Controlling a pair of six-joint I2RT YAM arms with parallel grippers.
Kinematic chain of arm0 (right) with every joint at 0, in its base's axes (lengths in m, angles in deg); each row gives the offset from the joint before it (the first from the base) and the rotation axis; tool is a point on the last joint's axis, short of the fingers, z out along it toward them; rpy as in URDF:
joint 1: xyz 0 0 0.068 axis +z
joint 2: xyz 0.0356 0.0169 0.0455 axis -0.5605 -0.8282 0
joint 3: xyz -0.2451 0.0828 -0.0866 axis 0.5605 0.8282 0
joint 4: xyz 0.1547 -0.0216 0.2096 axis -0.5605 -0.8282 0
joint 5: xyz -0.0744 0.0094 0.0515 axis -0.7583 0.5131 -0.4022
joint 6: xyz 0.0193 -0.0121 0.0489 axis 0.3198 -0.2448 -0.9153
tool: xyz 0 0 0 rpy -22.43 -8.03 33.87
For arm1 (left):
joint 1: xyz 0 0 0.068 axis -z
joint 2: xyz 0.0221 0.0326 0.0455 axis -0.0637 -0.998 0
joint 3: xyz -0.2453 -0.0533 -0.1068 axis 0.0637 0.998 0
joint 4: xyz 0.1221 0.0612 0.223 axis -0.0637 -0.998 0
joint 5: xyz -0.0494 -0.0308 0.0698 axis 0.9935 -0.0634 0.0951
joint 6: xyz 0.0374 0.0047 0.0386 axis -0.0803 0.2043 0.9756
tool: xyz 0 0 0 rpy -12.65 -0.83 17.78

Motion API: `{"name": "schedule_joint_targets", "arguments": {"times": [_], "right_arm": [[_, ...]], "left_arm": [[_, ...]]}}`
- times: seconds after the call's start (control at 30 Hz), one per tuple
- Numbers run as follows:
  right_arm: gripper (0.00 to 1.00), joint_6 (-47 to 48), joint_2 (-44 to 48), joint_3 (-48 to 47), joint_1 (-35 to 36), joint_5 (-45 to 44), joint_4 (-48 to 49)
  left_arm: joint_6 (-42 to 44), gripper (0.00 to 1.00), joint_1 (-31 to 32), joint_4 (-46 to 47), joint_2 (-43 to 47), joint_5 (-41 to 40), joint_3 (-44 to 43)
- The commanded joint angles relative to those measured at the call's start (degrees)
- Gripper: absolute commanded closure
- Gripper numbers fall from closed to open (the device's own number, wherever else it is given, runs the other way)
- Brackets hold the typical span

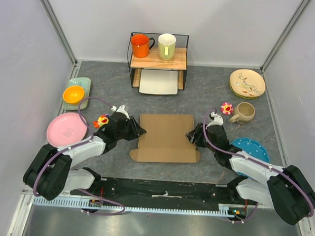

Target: Fold the paper box

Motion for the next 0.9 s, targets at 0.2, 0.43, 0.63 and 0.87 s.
{"name": "schedule_joint_targets", "arguments": {"times": [0.2,0.43,0.63,0.87], "right_arm": [[0.12,-0.97,3.45,-5.05,0.67,-1.05,-17.35],[0.16,-2.02,4.50,-3.04,0.67,3.18,-17.71],[0.48,-3.78,5.29,3.81,0.67,6.96,-12.79],[0.60,-4.05,5.12,4.00,0.93,7.13,-11.65]], "left_arm": [[1.22,0.30,-0.54,-13.62,5.23,-3.15,-2.60],[-0.10,0.30,-0.63,-13.55,5.23,3.44,-0.33],[-2.21,0.63,-0.63,-6.52,7.25,4.68,7.06],[-2.73,0.77,-0.63,-4.41,8.40,4.77,7.24]]}}
